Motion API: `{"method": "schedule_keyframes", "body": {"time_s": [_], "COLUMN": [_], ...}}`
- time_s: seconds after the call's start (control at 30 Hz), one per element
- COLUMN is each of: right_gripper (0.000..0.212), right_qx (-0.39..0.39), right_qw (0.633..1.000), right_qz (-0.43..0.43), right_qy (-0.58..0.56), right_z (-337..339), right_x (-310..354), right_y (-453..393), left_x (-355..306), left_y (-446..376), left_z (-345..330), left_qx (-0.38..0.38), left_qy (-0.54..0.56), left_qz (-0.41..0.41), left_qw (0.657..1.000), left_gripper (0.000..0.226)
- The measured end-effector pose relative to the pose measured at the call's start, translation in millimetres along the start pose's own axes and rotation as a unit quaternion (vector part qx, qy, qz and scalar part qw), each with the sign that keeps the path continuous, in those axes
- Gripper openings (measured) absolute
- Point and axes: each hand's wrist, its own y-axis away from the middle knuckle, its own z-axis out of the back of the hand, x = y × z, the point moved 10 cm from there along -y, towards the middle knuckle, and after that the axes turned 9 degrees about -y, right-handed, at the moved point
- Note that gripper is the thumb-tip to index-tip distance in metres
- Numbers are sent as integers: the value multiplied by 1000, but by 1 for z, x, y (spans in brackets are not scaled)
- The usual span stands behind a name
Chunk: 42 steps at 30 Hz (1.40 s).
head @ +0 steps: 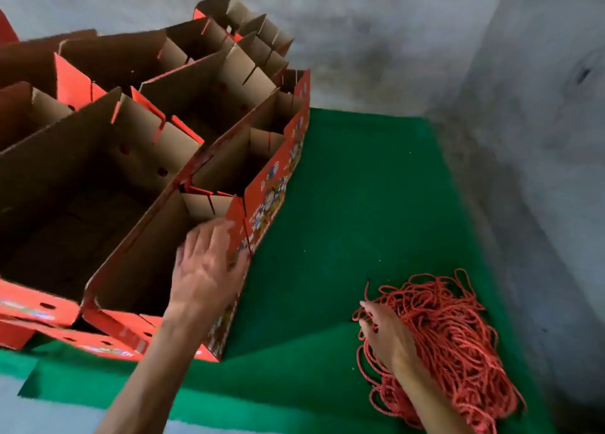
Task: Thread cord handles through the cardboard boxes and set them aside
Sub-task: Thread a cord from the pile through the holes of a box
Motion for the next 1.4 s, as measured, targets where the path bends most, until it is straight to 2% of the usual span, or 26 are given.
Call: {"method": "schedule_keyframes", "body": {"time_s": [0.07, 0.2, 0.33, 0.47, 0.6, 0.67, 0.77, 0.87, 1.03, 1.1, 1.17, 1.3, 1.37, 1.4], "right_gripper": [51, 56, 45, 32, 23, 27, 36, 16, 18, 18, 15, 11, 9, 8], "right_qx": [40, 112, 111, 93, 97, 114, 129, 123, 124, 119, 102, 47, 34, 38], "right_qw": [998, 988, 980, 968, 964, 968, 974, 976, 972, 972, 977, 993, 992, 979], "right_qz": [12, -3, 18, 69, 99, 100, 95, 94, 55, 57, 68, 99, 75, 50], "right_qy": [49, 108, 166, 223, 226, 199, 158, 156, 192, 194, 176, 49, -97, -196], "right_z": [-12, -38, -48, -50, -52, -55, -58, -59, -61, -61, -60, -47, -35, -30], "right_x": [3, -4, -2, 1, 2, 2, 4, 8, 8, 8, 12, 35, 44, 48], "right_y": [-15, -31, -38, -35, -35, -33, -31, -32, -33, -32, -31, -26, -24, -23], "left_x": [26, 62, 76, 71, 55, 40, 12, -21, -61, -72, -78, -80, -82, -82], "left_y": [-15, -27, -28, -24, -17, -7, 10, 27, 38, 37, 30, 25, 29, 32], "left_z": [-26, -67, -101, -118, -119, -121, -126, -131, -135, -137, -140, -145, -146, -146], "left_qx": [93, 193, 328, 404, 461, 494, 522, 559, 610, 608, 574, 519, 520, 521], "left_qy": [13, 89, 158, 201, 218, 223, 225, 233, 248, 252, 263, 294, 300, 306], "left_qz": [76, 171, 217, 210, 189, 183, 177, 163, 133, 125, 126, 144, 157, 165], "left_qw": [993, 962, 906, 868, 839, 820, 803, 778, 740, 743, 765, 789, 784, 779], "left_gripper": [57, 66, 48, 27, 32, 38, 46, 42, 54, 51, 45, 63, 65, 64]}}
